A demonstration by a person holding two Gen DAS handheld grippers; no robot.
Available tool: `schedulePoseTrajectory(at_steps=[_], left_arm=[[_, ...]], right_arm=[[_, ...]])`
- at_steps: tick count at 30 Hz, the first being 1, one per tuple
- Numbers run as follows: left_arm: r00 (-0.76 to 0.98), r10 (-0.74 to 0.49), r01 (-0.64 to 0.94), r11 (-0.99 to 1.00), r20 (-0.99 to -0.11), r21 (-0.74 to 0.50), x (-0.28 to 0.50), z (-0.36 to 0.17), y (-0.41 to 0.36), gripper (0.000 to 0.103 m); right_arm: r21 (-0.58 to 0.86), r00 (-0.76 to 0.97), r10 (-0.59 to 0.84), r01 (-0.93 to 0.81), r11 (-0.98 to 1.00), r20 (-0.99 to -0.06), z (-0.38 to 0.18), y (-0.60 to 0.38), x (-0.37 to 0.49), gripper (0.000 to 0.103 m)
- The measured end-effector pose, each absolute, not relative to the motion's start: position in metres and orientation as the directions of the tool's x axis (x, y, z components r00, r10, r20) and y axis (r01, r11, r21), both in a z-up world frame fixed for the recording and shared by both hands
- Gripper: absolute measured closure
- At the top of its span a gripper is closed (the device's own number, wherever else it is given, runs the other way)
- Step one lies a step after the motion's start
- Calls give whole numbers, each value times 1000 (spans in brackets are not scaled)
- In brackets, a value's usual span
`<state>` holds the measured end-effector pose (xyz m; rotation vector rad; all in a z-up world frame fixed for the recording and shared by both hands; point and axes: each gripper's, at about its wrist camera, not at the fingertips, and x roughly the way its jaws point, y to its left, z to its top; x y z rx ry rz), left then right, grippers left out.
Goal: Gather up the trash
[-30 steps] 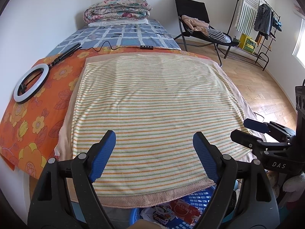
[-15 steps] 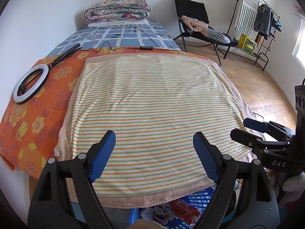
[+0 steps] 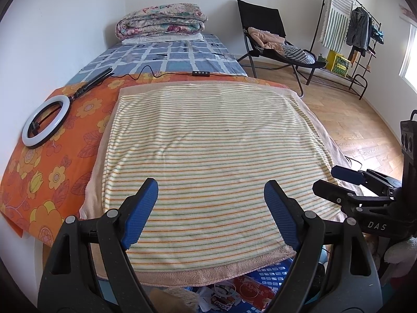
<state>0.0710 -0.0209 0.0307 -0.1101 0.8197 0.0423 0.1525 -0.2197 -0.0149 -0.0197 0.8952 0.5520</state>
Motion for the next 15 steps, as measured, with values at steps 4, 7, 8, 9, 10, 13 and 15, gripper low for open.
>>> schedulePoseTrajectory(at_steps=[4, 7, 8, 9, 10, 13, 15], left_arm=[[674, 28, -97, 994, -738, -51, 72, 31, -24, 17], [679, 27, -98, 994, -733, -54, 72, 31, -24, 17], [681, 27, -98, 994, -732, -54, 72, 32, -24, 16], [683, 30, -100, 994, -730, -52, 72, 32, -25, 15], [685, 33, -101, 994, -728, -50, 72, 32, -24, 11], [696, 40, -109, 993, -717, -51, 70, 35, -23, 5], [696, 42, -116, 992, -717, -55, 71, 36, -22, 4]], right_arm=[[207, 493, 445, -464, 861, -747, -15, -219, 153, 34], [208, 490, 444, -463, 862, -750, -15, -218, 153, 34], [208, 490, 444, -463, 862, -750, -15, -218, 154, 34], [208, 490, 444, -463, 862, -750, -15, -218, 154, 34], [207, 491, 444, -462, 862, -750, -15, -217, 154, 34], [207, 491, 442, -460, 863, -750, -16, -217, 154, 34], [206, 492, 440, -459, 864, -751, -17, -217, 154, 34]])
